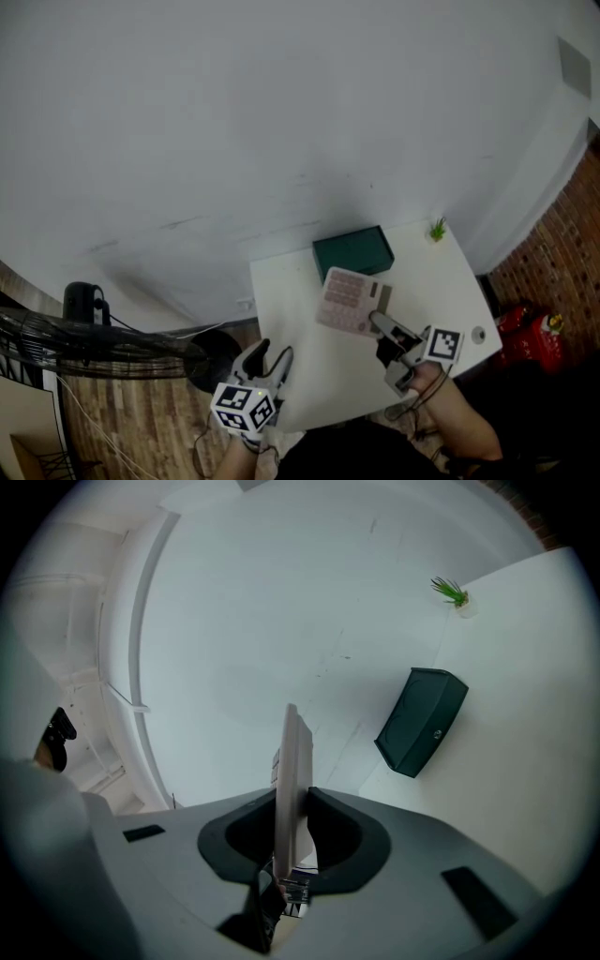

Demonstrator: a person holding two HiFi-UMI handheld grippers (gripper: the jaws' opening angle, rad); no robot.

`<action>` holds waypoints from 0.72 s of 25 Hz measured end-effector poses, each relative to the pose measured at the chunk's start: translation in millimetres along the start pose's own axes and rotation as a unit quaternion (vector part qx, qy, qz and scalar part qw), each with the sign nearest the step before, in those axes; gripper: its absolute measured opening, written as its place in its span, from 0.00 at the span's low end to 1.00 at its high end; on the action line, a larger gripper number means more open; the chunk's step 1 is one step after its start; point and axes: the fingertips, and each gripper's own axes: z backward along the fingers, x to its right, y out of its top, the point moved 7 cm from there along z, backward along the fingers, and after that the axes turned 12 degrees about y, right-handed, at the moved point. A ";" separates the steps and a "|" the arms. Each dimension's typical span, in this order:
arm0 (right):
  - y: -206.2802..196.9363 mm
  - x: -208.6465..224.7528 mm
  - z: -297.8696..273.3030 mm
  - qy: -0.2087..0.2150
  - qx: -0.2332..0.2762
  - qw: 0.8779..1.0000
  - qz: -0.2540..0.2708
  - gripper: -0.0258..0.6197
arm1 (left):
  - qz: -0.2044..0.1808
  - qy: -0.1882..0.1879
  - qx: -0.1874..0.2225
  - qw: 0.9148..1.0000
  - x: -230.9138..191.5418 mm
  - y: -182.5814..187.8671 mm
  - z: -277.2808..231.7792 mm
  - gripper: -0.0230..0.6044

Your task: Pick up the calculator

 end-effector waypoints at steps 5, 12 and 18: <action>2.2 -3.3 5.9 0.009 0.000 1.000 0.002 0.16 | -0.001 0.004 0.000 1.000 5.2 -3.4 4.6 0.38; 0.9 -9.9 10.7 0.014 0.000 1.000 -0.006 0.16 | 0.001 0.009 -0.003 1.000 9.7 -7.3 10.2 0.38; 3.2 -13.8 20.3 0.018 -0.006 1.000 0.009 0.16 | 0.002 0.011 -0.003 1.000 17.7 -8.6 15.0 0.38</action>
